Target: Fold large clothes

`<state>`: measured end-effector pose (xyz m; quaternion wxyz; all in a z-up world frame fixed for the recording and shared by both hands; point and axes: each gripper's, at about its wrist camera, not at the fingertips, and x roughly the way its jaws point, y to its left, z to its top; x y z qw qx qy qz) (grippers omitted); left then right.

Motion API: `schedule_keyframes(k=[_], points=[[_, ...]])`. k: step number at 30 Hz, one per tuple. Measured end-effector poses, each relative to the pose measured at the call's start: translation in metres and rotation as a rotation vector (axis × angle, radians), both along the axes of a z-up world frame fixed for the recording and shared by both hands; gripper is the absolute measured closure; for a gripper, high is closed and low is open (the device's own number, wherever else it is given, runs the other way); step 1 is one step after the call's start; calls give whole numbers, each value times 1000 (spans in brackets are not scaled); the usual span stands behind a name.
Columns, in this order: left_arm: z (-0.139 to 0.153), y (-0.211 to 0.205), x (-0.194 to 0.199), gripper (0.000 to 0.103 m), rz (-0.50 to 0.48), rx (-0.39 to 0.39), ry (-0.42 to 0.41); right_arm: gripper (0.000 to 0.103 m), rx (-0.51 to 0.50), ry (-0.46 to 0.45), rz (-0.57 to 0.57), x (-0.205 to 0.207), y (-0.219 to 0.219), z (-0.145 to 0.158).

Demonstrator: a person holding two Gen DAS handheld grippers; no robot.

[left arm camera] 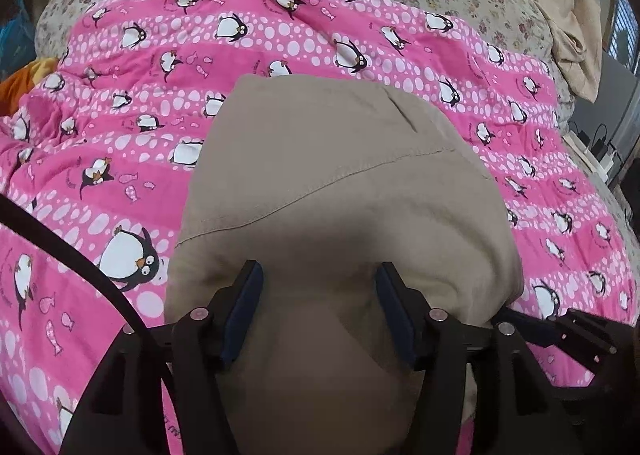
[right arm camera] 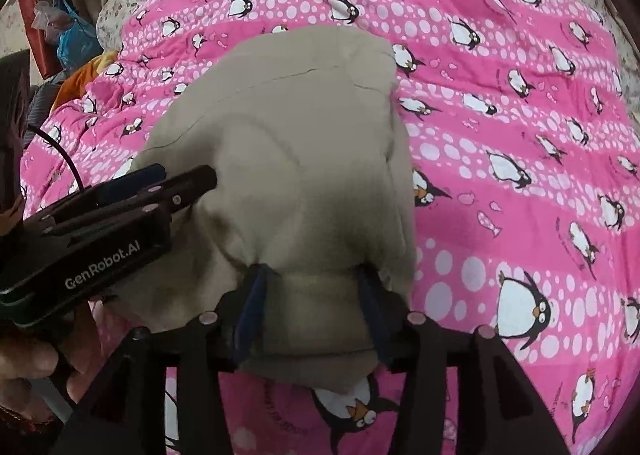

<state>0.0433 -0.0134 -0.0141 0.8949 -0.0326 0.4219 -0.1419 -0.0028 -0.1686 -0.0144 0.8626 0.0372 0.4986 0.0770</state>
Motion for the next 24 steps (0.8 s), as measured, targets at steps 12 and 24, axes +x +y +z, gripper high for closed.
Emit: schedule_keyframes(k=[12, 24], points=[[-1, -5, 2, 42, -6, -42, -5, 52, 18, 4, 17, 2, -1, -3], [70, 62, 10, 42, 63, -202, -73, 46, 51, -344, -127, 9, -29, 83]])
